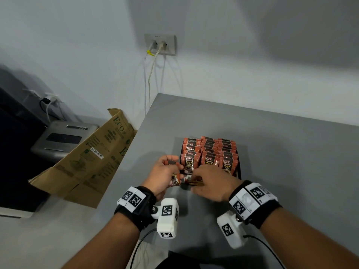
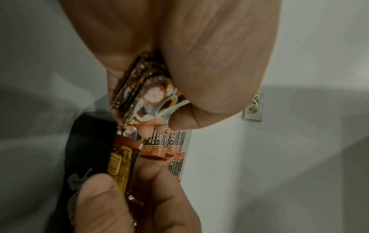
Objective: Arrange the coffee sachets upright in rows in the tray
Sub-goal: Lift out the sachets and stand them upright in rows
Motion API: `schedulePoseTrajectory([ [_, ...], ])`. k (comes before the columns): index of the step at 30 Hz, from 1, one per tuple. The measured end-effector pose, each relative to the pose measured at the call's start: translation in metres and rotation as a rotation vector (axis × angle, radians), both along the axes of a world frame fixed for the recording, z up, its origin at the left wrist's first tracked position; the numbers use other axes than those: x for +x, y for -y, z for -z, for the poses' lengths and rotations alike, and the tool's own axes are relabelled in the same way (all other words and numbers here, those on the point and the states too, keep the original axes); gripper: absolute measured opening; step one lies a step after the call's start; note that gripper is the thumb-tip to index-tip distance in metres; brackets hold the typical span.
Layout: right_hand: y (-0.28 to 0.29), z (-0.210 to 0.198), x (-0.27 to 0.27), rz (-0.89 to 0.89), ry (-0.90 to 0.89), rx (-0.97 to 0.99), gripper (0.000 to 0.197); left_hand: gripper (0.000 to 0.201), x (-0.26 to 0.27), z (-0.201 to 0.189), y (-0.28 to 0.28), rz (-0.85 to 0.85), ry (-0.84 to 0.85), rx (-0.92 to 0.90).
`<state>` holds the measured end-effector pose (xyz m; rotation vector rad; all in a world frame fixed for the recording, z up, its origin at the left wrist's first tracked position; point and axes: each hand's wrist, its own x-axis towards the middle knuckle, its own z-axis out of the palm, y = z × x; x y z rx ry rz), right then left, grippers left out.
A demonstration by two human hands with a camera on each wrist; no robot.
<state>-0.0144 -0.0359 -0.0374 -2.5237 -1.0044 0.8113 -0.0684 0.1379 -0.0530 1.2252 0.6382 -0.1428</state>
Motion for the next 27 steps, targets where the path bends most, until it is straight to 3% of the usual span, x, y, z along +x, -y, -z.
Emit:
schedulePoseTrajectory([
  [5,0.004,0.009,-0.009,0.006,0.067,0.096,0.018,0.038,0.001,-0.001,0.003,0.021,0.004,0.037],
  [12,0.004,0.020,-0.009,-0.005,0.312,0.113,0.028,0.037,0.000,-0.002,0.005,0.026,0.008,0.061],
  [19,0.009,0.019,-0.014,-0.041,0.270,0.043,0.037,0.037,-0.002,0.000,0.006,0.042,0.007,0.121],
  [22,0.021,0.011,-0.005,0.041,0.229,0.051,0.038,0.034,-0.003,-0.002,0.004,0.141,0.022,0.248],
  [27,0.044,-0.003,0.009,0.107,0.111,-0.057,0.041,0.041,-0.001,-0.007,0.003,0.472,0.031,0.579],
])
